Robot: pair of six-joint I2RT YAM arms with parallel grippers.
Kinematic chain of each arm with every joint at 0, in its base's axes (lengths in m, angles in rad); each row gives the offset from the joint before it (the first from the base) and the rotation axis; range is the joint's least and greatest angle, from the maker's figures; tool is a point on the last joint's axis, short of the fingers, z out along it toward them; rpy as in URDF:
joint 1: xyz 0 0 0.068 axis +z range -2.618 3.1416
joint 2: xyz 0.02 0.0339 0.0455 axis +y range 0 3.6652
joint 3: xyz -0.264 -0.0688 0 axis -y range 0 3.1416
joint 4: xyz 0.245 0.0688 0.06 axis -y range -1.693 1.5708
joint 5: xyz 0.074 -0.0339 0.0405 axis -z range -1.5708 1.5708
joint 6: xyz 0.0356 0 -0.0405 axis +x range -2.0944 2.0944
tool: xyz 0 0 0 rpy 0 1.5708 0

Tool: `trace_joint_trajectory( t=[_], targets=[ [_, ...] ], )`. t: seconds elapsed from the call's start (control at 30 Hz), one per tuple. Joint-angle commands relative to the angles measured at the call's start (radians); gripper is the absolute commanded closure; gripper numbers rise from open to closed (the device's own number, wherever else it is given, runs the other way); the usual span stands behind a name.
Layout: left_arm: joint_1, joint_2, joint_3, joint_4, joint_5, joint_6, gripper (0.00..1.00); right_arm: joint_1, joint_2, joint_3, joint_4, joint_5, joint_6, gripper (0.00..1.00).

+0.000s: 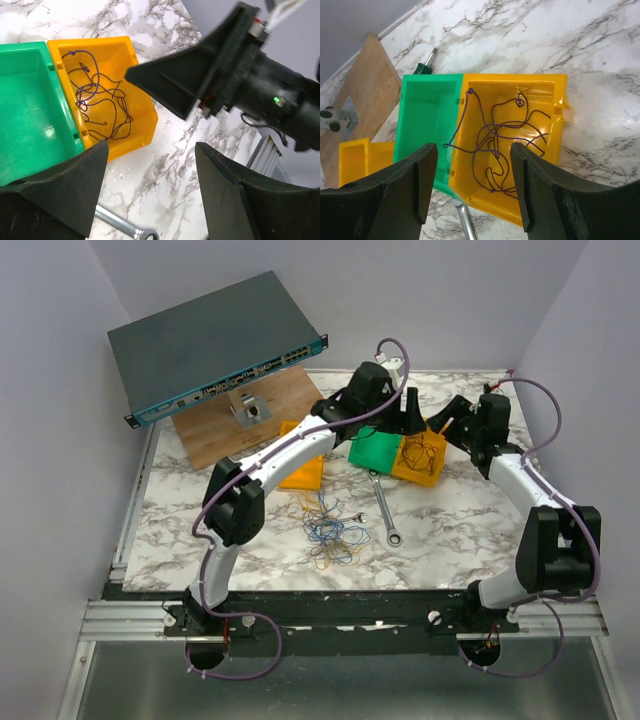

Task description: Untangle the cables

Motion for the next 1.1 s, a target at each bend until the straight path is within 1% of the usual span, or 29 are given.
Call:
trace_joint_trajectory(
  t=[0.0, 0.07, 0.13, 0.2, 0.27, 0.33, 0.37, 0.43, 0.47, 0.53, 0.6, 0.63, 0.8, 0.87, 0.97, 1.07],
  targets=[
    [0.010, -0.118, -0.127, 0.017, -0.002, 0.027, 0.28, -0.006, 0.066, 0.080, -0.016, -0.101, 0.006, 0.33],
    [0.018, -0.186, -0.216, 0.073, 0.001, 0.024, 0.28, -0.006, 0.098, 0.099, -0.019, -0.119, 0.010, 0.35],
    [0.025, -0.260, -0.315, 0.133, 0.002, 0.025, 0.28, 0.022, 0.122, 0.110, -0.012, -0.118, 0.013, 0.38],
    [0.028, -0.333, -0.390, 0.154, -0.019, 0.037, 0.28, 0.031, 0.147, 0.124, -0.007, -0.116, 0.019, 0.43],
    [0.028, -0.409, -0.478, 0.171, -0.047, 0.043, 0.29, 0.042, 0.175, 0.139, -0.011, -0.111, 0.023, 0.45],
    [0.028, -0.486, -0.594, 0.232, -0.057, 0.025, 0.29, 0.048, 0.203, 0.143, 0.003, -0.112, 0.030, 0.46],
    [0.028, -0.523, -0.660, 0.262, -0.059, 0.015, 0.29, 0.050, 0.215, 0.140, 0.014, -0.114, 0.034, 0.49],
    [0.028, -0.594, -0.763, 0.291, -0.073, 0.003, 0.30, 0.055, 0.239, 0.140, 0.030, -0.117, 0.040, 0.59],
    [0.028, -0.628, -0.798, 0.312, -0.080, 0.003, 0.30, 0.057, 0.249, 0.143, 0.026, -0.109, 0.040, 0.68],
    [0.028, -0.687, -0.858, 0.302, -0.100, 0.006, 0.31, 0.057, 0.251, 0.142, 0.007, -0.070, 0.030, 0.86],
    [0.028, -0.743, -0.915, 0.298, -0.107, 0.012, 0.31, 0.058, 0.240, 0.133, -0.012, -0.001, 0.011, 0.97],
    [0.028, -0.771, -0.941, 0.298, -0.112, 0.015, 0.31, 0.057, 0.238, 0.131, -0.022, 0.032, -0.003, 0.99],
    [0.029, -0.866, -1.056, 0.269, -0.160, 0.028, 0.31, 0.061, 0.269, 0.128, -0.071, 0.107, -0.051, 0.99],
    [0.034, -0.892, -1.086, 0.259, -0.177, 0.033, 0.31, 0.087, 0.297, 0.132, -0.074, 0.158, -0.065, 0.99],
    [0.040, -0.924, -1.126, 0.244, -0.201, 0.037, 0.31, 0.136, 0.357, 0.181, -0.106, 0.246, -0.090, 0.99],
    [0.047, -0.963, -1.174, 0.237, -0.219, 0.041, 0.31, 0.152, 0.422, 0.224, -0.126, 0.269, -0.094, 0.99]
  ],
)
